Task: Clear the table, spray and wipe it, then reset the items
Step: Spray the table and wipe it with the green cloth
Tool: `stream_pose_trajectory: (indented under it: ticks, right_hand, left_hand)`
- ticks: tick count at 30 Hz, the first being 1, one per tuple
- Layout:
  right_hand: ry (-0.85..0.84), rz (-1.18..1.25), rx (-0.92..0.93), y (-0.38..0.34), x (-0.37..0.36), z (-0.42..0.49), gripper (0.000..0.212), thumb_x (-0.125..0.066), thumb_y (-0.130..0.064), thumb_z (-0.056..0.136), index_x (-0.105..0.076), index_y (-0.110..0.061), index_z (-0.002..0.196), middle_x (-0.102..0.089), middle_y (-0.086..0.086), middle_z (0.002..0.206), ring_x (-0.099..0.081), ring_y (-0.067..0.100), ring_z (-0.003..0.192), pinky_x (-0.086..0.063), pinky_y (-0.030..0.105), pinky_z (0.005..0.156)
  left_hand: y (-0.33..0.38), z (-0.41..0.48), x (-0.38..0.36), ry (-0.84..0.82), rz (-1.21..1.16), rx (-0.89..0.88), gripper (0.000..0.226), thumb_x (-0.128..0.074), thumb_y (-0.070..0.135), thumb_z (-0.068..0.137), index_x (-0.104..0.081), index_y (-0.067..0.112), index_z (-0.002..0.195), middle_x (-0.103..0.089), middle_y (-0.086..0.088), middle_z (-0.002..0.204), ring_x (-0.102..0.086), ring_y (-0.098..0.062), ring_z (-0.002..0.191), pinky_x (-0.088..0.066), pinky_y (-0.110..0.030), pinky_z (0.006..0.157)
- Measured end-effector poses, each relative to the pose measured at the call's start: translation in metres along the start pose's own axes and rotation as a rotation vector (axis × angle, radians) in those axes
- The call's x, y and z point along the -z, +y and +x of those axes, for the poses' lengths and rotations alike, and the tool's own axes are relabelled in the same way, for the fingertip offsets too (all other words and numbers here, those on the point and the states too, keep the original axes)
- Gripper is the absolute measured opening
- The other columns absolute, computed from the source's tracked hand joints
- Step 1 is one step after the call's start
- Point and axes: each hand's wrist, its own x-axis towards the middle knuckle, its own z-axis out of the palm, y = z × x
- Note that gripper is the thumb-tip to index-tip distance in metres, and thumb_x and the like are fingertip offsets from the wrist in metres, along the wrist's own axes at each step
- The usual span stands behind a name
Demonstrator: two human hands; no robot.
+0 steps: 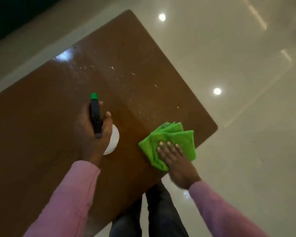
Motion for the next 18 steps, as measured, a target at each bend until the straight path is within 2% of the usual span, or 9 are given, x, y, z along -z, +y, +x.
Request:
stream_pose_trajectory:
  ticks: [2, 3, 5, 7, 9, 12, 14, 16, 18]
  right_hand:
    - [0.072, 0.045, -0.177, 0.051, 0.014, 0.005, 0.071, -0.039, -0.013, 0.091, 0.0, -0.022, 0.15, 0.005, -0.001, 0.157, -0.001, 0.029, 0.148, 0.007, 0.04, 0.119]
    - [0.099, 0.074, -0.266, 0.074, 0.023, 0.008, 0.067, -0.039, -0.017, 0.097, 0.004, -0.022, 0.149, 0.008, -0.001, 0.157, 0.003, 0.029, 0.148, 0.008, 0.039, 0.119]
    - [0.141, 0.121, -0.387, 0.097, 0.04, 0.019, 0.064, -0.036, -0.03, 0.101, 0.004, -0.02, 0.15, 0.012, -0.001, 0.156, 0.008, 0.028, 0.147, 0.006, 0.041, 0.119]
    - [0.169, 0.183, -0.455, 0.079, 0.043, 0.029, 0.065, -0.037, -0.032, 0.101, 0.001, -0.017, 0.151, 0.013, -0.001, 0.156, 0.01, 0.031, 0.147, 0.004, 0.044, 0.119]
    - [0.136, 0.197, -0.428, 0.028, 0.028, 0.027, 0.069, -0.042, -0.028, 0.098, 0.002, -0.017, 0.151, 0.012, 0.002, 0.157, 0.012, 0.034, 0.145, 0.001, 0.049, 0.119]
    - [0.039, 0.116, -0.083, -0.064, -0.015, -0.004, 0.087, -0.057, -0.023, 0.08, -0.011, -0.017, 0.153, -0.006, 0.004, 0.159, -0.003, 0.036, 0.145, -0.014, 0.056, 0.116]
    - [-0.006, 0.09, 0.059, -0.073, -0.027, -0.017, 0.085, -0.053, -0.023, 0.079, -0.012, -0.019, 0.153, -0.011, 0.0, 0.158, -0.008, 0.03, 0.145, -0.015, 0.055, 0.115]
    - [0.052, 0.124, -0.002, -0.035, -0.019, -0.015, 0.078, -0.041, -0.016, 0.084, -0.003, -0.022, 0.152, -0.001, -0.002, 0.158, -0.003, 0.027, 0.147, -0.004, 0.047, 0.12]
    - [0.14, 0.15, -0.213, 0.019, -0.001, -0.006, 0.071, -0.038, -0.013, 0.094, 0.005, -0.023, 0.15, 0.01, -0.001, 0.158, 0.007, 0.027, 0.148, 0.007, 0.04, 0.12]
  left_hand:
    - [0.0, -0.019, 0.0, 0.006, -0.036, -0.014, 0.043, -0.063, 0.038, 0.083, -0.054, 0.02, 0.12, -0.058, 0.023, 0.102, -0.06, 0.002, 0.093, -0.05, -0.013, 0.074]
    - [0.0, -0.029, 0.001, 0.002, -0.062, -0.023, 0.044, -0.064, 0.037, 0.083, -0.052, 0.02, 0.122, -0.055, 0.029, 0.104, -0.059, 0.005, 0.095, -0.049, -0.01, 0.075]
    - [-0.003, -0.045, -0.001, 0.013, -0.118, -0.012, 0.048, -0.066, 0.028, 0.084, -0.049, 0.018, 0.128, -0.053, 0.037, 0.111, -0.059, 0.004, 0.101, -0.05, -0.012, 0.08]
    - [-0.009, -0.053, -0.002, 0.042, -0.151, -0.022, 0.048, -0.066, 0.018, 0.086, -0.048, 0.011, 0.13, -0.053, 0.041, 0.11, -0.059, 0.011, 0.099, -0.049, -0.008, 0.077]
    - [-0.013, -0.054, -0.002, 0.056, -0.165, -0.028, 0.046, -0.064, 0.009, 0.087, -0.047, 0.007, 0.13, -0.054, 0.042, 0.108, -0.056, 0.018, 0.098, -0.045, -0.001, 0.075]
    - [-0.011, -0.049, -0.001, 0.049, -0.161, -0.038, 0.044, -0.062, 0.012, 0.086, -0.049, 0.008, 0.128, -0.054, 0.043, 0.106, -0.054, 0.022, 0.096, -0.041, 0.002, 0.075]
    - [-0.01, -0.048, -0.001, 0.055, -0.153, -0.03, 0.045, -0.061, 0.014, 0.085, -0.05, 0.007, 0.128, -0.053, 0.045, 0.104, -0.054, 0.023, 0.093, -0.04, 0.003, 0.073]
    - [-0.01, -0.049, 0.0, 0.073, -0.161, 0.005, 0.046, -0.062, 0.017, 0.085, -0.05, 0.01, 0.129, -0.053, 0.047, 0.102, -0.055, 0.022, 0.091, -0.043, 0.001, 0.071]
    - [-0.012, -0.054, 0.0, 0.091, -0.155, 0.024, 0.048, -0.062, 0.021, 0.084, -0.049, 0.014, 0.13, -0.053, 0.047, 0.101, -0.057, 0.019, 0.092, -0.046, -0.001, 0.072]
